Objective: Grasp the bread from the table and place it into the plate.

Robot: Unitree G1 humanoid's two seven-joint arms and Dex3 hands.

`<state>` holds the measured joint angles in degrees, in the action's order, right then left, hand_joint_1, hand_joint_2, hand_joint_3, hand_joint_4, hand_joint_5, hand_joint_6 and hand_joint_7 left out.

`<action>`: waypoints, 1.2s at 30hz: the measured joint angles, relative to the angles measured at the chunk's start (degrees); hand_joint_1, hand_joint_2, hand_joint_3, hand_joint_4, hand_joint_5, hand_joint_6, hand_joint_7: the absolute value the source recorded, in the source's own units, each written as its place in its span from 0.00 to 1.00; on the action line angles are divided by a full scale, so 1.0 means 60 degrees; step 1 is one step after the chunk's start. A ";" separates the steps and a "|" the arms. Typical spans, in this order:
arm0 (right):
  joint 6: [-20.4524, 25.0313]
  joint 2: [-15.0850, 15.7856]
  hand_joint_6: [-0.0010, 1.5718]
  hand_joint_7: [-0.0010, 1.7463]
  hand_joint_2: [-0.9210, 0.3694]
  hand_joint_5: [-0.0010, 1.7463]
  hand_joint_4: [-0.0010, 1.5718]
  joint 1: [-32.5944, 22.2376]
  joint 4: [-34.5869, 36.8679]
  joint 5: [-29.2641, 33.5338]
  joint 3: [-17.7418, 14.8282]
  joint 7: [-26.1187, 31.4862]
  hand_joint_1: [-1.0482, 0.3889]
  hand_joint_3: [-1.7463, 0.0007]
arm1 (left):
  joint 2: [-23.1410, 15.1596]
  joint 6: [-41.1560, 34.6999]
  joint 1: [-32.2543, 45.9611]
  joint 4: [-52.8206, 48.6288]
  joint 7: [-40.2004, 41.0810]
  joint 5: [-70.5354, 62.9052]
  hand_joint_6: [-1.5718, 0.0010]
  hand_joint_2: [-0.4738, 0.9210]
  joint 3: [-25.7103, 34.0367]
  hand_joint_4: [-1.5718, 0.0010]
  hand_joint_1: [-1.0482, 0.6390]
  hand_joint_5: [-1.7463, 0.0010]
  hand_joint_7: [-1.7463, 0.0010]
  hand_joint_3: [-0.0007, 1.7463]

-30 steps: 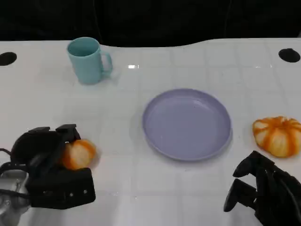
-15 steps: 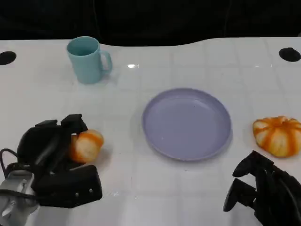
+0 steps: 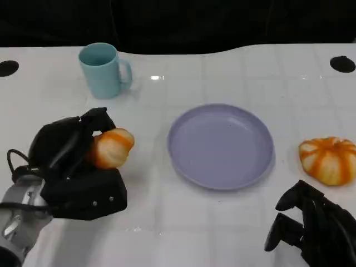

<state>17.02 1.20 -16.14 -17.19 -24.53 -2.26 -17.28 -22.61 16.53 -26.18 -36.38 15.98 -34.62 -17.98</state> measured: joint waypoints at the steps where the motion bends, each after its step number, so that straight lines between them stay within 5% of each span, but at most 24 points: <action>1: -0.0007 0.0000 0.28 0.96 0.00 1.00 0.41 0.0000 0.0001 0.0000 0.0000 0.0000 0.37 0.76 | 0.0001 0.0012 0.0000 0.0003 -0.0001 0.0002 0.58 0.86 0.0014 0.47 0.52 0.00 0.00 0.39; 5: -0.0083 0.0000 0.28 0.96 0.00 1.00 0.41 0.0001 0.0004 0.0000 0.0000 0.0000 0.37 0.76 | 0.0002 0.0016 0.0001 0.0003 -0.0014 0.0003 0.58 0.85 0.0028 0.47 0.52 0.00 0.00 0.40; 7: -0.0088 0.0002 0.28 0.96 0.00 1.00 0.41 -0.0005 0.0006 -0.0002 -0.0007 0.0000 0.37 0.76 | 0.0035 0.0067 -0.0031 0.0000 -0.0112 0.0078 0.59 0.79 0.0028 0.48 0.51 0.00 0.00 0.51; 17: -0.0089 0.0006 0.28 0.95 0.00 1.00 0.40 0.0015 0.0043 0.0001 -0.0013 -0.0027 0.36 0.76 | 0.1051 0.0627 -0.1205 -0.0159 -0.0718 0.0296 0.56 0.71 -0.0019 0.46 0.56 0.00 0.00 0.64; 36: -0.0088 0.0007 0.27 0.95 0.00 1.00 0.40 -0.0004 0.0059 -0.0052 -0.0019 -0.0030 0.37 0.77 | 0.1767 0.1212 -0.2200 -0.1304 -0.0430 -0.0073 0.59 0.68 -0.0559 0.43 0.58 0.00 0.00 0.63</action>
<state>16.50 1.25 -16.17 -16.84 -24.84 -2.38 -17.46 -12.01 23.80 -39.38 -44.21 13.40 -35.06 -21.34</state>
